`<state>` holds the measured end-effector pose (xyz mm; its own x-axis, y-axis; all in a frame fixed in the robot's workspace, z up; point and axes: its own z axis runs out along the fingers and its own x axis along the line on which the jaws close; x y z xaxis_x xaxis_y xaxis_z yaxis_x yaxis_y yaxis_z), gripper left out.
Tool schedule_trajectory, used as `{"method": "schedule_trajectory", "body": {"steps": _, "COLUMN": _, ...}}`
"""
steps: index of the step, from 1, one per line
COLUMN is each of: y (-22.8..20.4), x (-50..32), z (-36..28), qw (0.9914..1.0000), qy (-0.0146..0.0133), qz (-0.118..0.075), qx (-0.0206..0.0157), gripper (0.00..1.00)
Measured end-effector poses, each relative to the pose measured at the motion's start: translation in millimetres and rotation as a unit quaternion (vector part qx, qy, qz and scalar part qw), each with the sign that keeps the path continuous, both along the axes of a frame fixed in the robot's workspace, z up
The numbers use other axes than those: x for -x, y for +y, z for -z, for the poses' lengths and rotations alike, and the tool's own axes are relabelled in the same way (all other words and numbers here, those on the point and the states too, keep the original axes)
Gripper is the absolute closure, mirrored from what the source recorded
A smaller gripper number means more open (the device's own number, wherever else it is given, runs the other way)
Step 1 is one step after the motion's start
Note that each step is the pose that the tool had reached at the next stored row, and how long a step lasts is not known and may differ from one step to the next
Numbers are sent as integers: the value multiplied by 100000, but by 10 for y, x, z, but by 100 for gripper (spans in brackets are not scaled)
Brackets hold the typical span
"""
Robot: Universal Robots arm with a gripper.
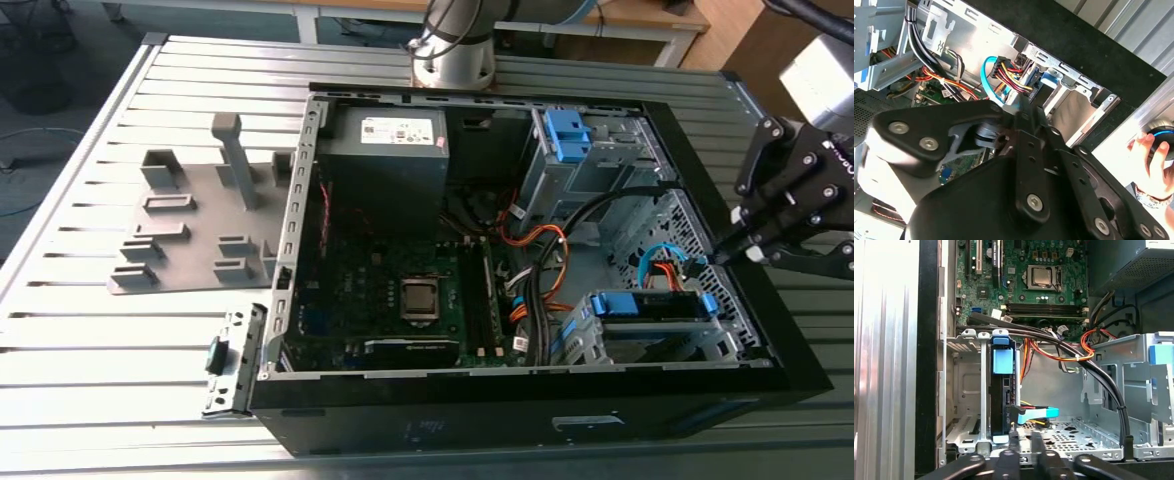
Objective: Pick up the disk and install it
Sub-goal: 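Insert the second disk wire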
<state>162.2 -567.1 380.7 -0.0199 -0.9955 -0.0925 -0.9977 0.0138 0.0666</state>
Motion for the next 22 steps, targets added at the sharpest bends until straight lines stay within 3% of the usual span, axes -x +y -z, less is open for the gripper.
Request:
{"method": "schedule_trajectory", "body": {"steps": 4, "y": 0, "x": 0, "z": -2, "qw": 100000, "qy": -3, "qz": 0, "qx": 1, "gripper": 65}}
{"method": "schedule_trajectory", "body": {"steps": 10, "y": -8, "x": 90, "z": 1, "qw": 100000, "qy": -18, "qz": 2, "qx": -3, "gripper": 65}}
{"method": "schedule_trajectory", "body": {"steps": 17, "y": -12, "x": 149, "z": 91, "qw": 100000, "qy": -16, "qz": -4, "qx": 10, "gripper": 65}}
{"method": "schedule_trajectory", "body": {"steps": 22, "y": -16, "x": 188, "z": 116, "qw": 100000, "qy": -15, "qz": -2, "qx": 96, "gripper": 65}}
